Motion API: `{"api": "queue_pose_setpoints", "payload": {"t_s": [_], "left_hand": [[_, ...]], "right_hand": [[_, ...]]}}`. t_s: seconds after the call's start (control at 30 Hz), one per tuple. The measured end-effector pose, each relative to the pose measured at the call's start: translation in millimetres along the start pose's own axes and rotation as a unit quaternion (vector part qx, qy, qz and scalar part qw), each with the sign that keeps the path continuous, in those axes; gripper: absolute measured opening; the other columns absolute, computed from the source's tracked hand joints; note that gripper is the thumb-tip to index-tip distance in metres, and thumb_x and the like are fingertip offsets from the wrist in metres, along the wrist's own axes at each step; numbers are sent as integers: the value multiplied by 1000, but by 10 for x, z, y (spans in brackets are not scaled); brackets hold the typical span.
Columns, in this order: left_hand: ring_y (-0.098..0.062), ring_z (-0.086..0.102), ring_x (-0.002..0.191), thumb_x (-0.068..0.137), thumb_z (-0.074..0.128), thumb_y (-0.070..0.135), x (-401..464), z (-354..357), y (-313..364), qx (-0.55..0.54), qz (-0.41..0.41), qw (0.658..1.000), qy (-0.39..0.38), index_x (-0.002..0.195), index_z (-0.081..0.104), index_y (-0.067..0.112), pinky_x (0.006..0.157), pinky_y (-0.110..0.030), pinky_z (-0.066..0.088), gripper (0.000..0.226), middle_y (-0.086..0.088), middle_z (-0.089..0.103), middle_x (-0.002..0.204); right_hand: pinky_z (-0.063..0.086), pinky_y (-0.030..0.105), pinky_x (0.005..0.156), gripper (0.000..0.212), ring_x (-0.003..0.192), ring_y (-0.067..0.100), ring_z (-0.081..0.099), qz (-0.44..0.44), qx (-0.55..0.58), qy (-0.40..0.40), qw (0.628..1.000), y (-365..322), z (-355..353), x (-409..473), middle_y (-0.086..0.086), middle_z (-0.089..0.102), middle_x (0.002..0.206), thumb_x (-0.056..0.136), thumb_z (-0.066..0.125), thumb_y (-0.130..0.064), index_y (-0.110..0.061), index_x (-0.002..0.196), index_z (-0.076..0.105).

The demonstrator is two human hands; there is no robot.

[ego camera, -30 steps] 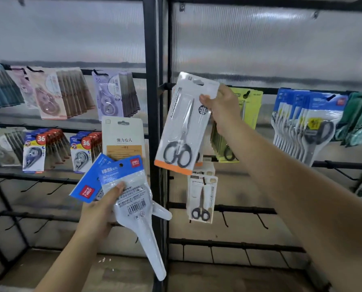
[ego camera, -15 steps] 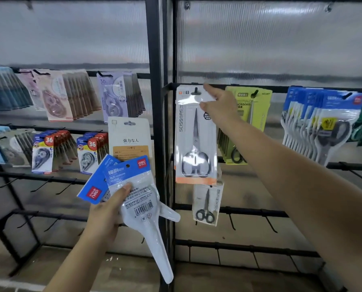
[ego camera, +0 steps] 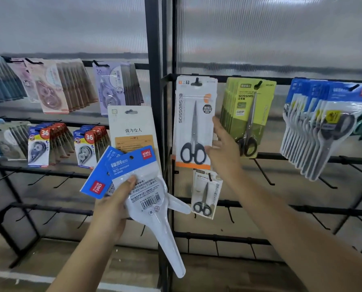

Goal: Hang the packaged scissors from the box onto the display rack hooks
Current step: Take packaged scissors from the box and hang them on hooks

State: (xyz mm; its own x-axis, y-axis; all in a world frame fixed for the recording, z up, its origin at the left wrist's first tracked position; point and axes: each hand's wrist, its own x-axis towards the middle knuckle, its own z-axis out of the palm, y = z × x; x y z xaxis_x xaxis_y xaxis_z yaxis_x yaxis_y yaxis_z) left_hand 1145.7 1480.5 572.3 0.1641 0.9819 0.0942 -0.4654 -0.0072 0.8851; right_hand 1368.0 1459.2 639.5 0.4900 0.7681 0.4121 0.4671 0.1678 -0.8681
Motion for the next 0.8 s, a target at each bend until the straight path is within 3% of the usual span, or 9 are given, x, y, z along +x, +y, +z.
{"api": "queue_pose_setpoints", "payload": {"t_s": [0.13,0.2,0.27,0.3,0.4,0.53,0.63,0.73,0.8], "left_hand": [[-12,71,76,77,62,13,-71,73,-66,-29,-8,999,-11,95,62,19,58,-28,58,19,5,73,82],[-15,71,78,72,64,17,-132,142,-126,-23,-15,999,-27,96,64,17,58,-28,58,24,1,74,86],[-21,71,84,69,67,20,-187,241,-185,-6,-15,999,-48,97,67,14,61,-30,58,29,-5,74,93],[-23,71,87,71,67,19,-208,299,-203,-1,-13,998,-60,99,67,13,64,-31,58,29,-7,74,96],[-25,70,92,75,72,13,-221,452,-248,10,-6,995,-95,105,66,12,67,-31,57,31,-9,73,102],[-21,70,92,46,87,54,-207,571,-325,8,-9,993,-119,101,67,19,67,-30,57,68,-5,73,100],[-21,69,96,47,80,67,-223,672,-387,6,-20,992,-128,104,66,23,71,-35,58,74,-4,72,104],[-21,70,91,71,62,58,-244,829,-441,3,-41,992,-120,101,63,20,75,-41,58,49,-1,74,94],[-18,69,80,74,54,46,-234,902,-488,-1,-58,995,-86,91,61,21,78,-41,53,32,5,74,78]], "right_hand": [[38,30,107,45,126,11,40,-14,2,-1,1000,50,47,-406,-11,40,127,86,64,-7,-23,126,53],[35,14,102,27,126,9,38,-33,5,-9,999,19,80,-566,-8,38,127,84,68,-14,-25,108,59],[35,8,95,20,120,-2,41,-25,12,-31,999,1,102,-642,-2,39,127,81,73,-19,-22,97,62],[37,10,94,19,115,-5,43,-16,13,-44,999,6,106,-653,0,41,122,78,76,-22,-19,93,64],[43,31,97,23,111,16,48,1,-4,-55,998,66,85,-670,3,46,107,70,81,-22,-15,80,62],[48,45,88,16,95,25,57,-6,16,-45,999,151,-81,-666,9,55,99,74,77,-9,-4,86,68],[52,49,86,19,94,28,63,36,92,-71,993,185,-228,-705,9,67,99,80,69,-3,-21,87,66],[55,42,87,19,98,22,67,53,133,-85,986,237,-413,-702,8,70,104,85,63,0,-13,100,64],[55,42,86,22,97,21,67,45,124,-66,989,282,-590,-654,8,70,104,86,61,-1,-8,107,64]]}}
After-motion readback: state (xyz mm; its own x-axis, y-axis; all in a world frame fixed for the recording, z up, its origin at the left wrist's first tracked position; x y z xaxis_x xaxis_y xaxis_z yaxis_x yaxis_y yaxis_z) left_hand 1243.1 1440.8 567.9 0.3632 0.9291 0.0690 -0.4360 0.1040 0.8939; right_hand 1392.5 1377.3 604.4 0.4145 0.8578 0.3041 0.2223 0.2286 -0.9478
